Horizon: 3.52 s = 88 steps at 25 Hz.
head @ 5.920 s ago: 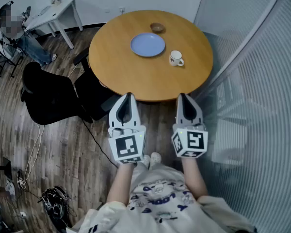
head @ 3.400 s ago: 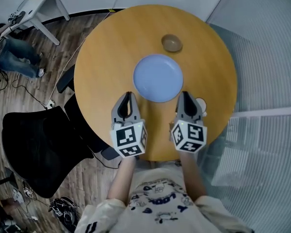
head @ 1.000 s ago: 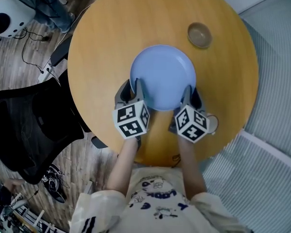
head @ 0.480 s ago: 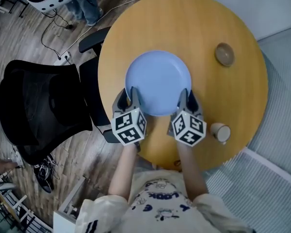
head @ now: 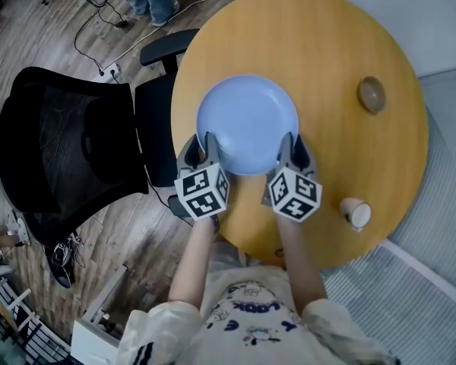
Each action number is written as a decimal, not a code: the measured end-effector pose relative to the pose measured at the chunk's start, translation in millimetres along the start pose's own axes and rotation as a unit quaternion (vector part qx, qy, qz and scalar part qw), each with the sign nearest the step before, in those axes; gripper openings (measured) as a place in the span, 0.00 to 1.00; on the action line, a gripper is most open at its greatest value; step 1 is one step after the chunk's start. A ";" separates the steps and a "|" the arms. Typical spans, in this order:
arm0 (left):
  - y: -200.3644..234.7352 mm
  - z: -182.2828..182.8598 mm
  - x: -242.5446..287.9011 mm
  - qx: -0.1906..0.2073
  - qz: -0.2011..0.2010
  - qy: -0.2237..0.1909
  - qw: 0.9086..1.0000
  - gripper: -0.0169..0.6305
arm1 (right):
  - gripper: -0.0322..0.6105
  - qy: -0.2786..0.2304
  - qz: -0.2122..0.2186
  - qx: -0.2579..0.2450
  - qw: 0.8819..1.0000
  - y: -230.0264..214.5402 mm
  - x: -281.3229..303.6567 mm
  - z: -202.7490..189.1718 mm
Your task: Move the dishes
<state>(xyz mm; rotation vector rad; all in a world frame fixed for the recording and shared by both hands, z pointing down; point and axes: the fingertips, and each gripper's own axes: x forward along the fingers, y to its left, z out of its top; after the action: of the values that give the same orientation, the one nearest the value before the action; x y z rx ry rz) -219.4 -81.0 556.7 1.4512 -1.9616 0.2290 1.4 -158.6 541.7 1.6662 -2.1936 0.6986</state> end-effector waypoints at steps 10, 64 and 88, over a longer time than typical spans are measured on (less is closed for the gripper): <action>1.3 -9.1 16.8 0.015 -0.012 0.017 1.000 0.17 | 0.16 0.046 -0.004 -0.062 0.997 -4.2 21.1 -20.6; -298.3 56.2 74.4 0.134 -0.224 0.022 0.965 0.17 | 0.20 -0.074 -0.204 0.213 0.953 -270.6 66.5 129.5; -259.7 73.5 64.5 0.090 -0.195 0.002 0.977 0.17 | 0.06 -0.073 -0.092 0.228 0.967 -177.6 81.9 155.4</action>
<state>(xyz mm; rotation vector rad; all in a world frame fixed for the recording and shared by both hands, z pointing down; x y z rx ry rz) -25.9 -263.2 476.8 1.9161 -1.6414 0.2342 156.6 -346.9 488.4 2.1723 -2.0374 1.1246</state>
